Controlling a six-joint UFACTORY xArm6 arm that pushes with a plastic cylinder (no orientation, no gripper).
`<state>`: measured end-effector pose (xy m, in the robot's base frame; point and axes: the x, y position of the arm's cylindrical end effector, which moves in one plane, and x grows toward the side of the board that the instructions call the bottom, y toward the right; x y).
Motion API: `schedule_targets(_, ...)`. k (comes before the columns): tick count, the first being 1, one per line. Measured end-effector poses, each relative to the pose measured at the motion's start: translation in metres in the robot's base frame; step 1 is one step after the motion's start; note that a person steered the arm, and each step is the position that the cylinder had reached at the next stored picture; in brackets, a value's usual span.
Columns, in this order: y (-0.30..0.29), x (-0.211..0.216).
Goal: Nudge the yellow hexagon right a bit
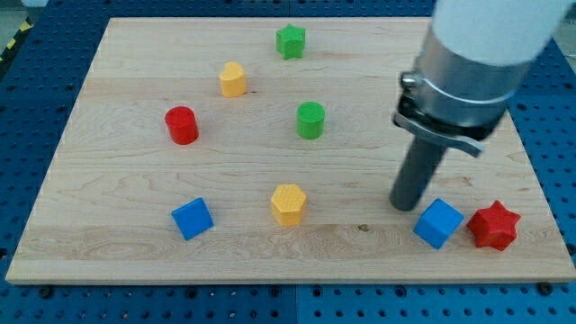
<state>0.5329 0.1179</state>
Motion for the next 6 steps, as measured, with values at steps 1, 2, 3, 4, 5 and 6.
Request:
schedule_targets(1,-0.048,-0.028)
schedule_targets(2,-0.123,-0.035)
schedule_targets(3,-0.187,-0.033)
schedule_targets(4,-0.197,-0.013)
schedule_targets(5,-0.184,0.008)
schedule_targets(6,-0.164,0.017)
